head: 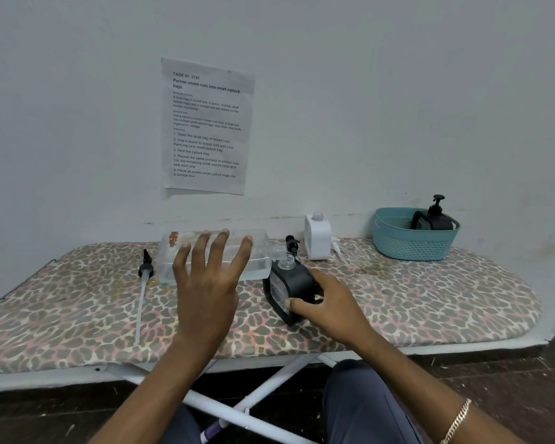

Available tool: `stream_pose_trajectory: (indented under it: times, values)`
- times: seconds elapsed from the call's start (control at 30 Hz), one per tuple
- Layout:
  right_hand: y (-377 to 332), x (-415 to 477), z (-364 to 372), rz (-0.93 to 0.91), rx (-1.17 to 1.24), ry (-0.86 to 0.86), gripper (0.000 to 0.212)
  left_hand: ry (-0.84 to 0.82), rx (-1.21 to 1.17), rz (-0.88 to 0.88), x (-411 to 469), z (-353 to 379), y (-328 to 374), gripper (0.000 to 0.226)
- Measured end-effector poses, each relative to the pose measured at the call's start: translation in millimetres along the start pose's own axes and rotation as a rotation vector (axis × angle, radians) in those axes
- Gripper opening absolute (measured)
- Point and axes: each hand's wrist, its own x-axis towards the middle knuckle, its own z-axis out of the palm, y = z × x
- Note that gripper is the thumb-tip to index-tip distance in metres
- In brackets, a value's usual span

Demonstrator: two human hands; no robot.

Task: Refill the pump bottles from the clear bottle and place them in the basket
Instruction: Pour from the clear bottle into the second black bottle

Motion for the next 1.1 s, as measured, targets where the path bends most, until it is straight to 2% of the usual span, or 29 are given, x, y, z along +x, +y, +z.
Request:
stream_pose_trajectory:
  times: [1.1]
  values:
    - [3.5, 1.1, 0.5, -0.007, -0.004, 0.001, 0.040, -0.012, -0.013, -0.004, 0.3, -0.5, 0.1, 0.087]
